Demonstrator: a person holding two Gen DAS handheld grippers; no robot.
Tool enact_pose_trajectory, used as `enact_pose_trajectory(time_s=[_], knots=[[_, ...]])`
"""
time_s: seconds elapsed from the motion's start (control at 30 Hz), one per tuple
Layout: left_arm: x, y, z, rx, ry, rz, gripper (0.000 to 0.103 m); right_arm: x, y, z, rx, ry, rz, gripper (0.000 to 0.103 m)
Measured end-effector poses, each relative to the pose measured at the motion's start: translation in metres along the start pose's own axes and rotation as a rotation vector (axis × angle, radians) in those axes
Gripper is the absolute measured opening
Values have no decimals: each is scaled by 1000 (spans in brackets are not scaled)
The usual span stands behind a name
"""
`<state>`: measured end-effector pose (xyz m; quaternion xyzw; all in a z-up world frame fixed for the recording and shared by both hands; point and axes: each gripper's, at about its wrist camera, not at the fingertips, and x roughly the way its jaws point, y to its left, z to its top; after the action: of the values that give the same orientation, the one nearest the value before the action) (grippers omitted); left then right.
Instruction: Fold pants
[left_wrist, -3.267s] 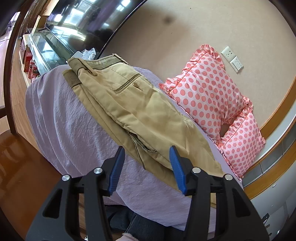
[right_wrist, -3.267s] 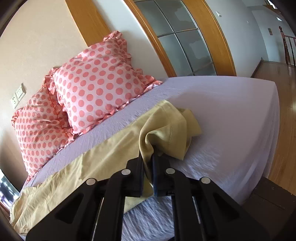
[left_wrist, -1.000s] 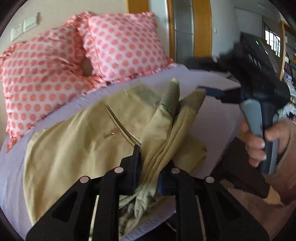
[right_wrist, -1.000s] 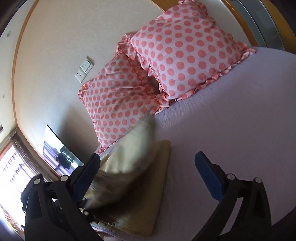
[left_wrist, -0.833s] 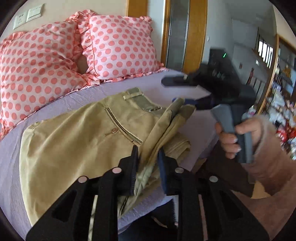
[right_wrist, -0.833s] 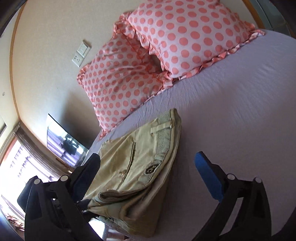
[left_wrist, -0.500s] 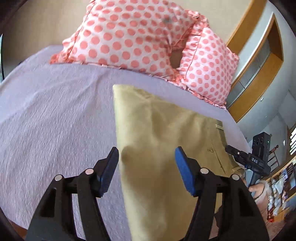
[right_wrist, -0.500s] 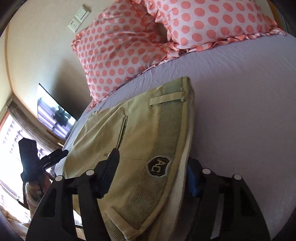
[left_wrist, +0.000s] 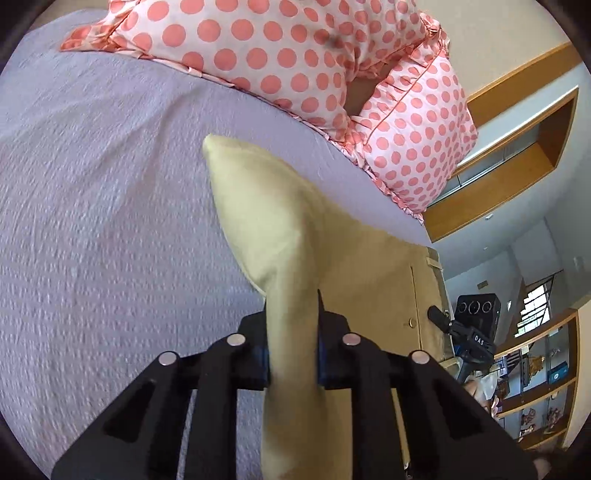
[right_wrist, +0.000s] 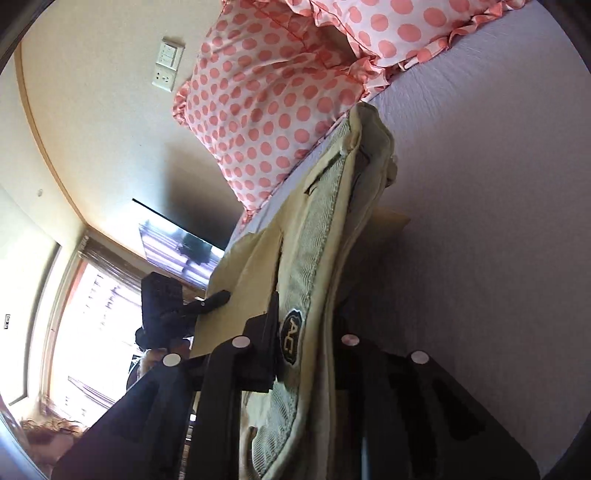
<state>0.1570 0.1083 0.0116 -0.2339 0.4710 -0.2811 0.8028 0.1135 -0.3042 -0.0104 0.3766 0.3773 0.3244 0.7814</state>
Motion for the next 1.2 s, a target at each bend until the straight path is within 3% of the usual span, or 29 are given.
enact_pose_trajectory(time_s=[0.13, 0.33, 0.43, 0.5, 0.57, 0.67, 0.73, 0.77, 0.83, 0.9, 0.97, 1.0, 1.03, 1.07, 1.1, 1.17, 1.2], knots=[[-7, -31, 22, 111, -69, 72, 12, 8, 24, 31, -68, -5, 19, 15], [22, -52, 103, 196, -212, 191, 13, 24, 26, 111, -125, -109, -46, 15], [65, -40, 131, 165, -183, 263, 15, 43, 7, 142, -120, -131, -167, 15], [91, -27, 137, 117, -136, 332, 20, 62, -7, 153, -117, -91, -313, 20], [89, -20, 133, 97, -148, 334, 29, 70, -17, 155, -108, -47, -481, 35], [58, -27, 122, 145, -245, 414, 43, 41, -12, 148, -126, -181, -589, 53], [35, -39, 112, 167, -326, 409, 44, 26, -1, 142, -141, -229, -503, 61], [30, -46, 109, 178, -330, 355, 48, 26, 4, 140, -145, -218, -433, 66], [34, -56, 104, 196, -280, 233, 53, 34, 13, 133, -166, -169, -358, 74], [54, -60, 103, 199, -197, 182, 56, 52, 16, 129, -172, -114, -342, 81], [84, -54, 108, 173, -127, 241, 57, 70, 10, 128, -146, -60, -390, 91], [98, -47, 110, 144, -99, 275, 55, 77, 5, 127, -122, -33, -427, 91], [107, -36, 114, 97, -76, 274, 47, 81, 0, 126, -100, -9, -443, 91], [103, -29, 115, 66, -105, 261, 39, 79, 4, 124, -103, -27, -459, 92], [98, -25, 115, 35, -104, 262, 38, 76, 10, 122, -99, -28, -515, 92], [81, -29, 105, 34, -107, 281, 41, 68, 29, 107, -136, -31, -616, 95], [71, -36, 96, 70, -125, 315, 49, 62, 40, 96, -176, -49, -636, 96]])
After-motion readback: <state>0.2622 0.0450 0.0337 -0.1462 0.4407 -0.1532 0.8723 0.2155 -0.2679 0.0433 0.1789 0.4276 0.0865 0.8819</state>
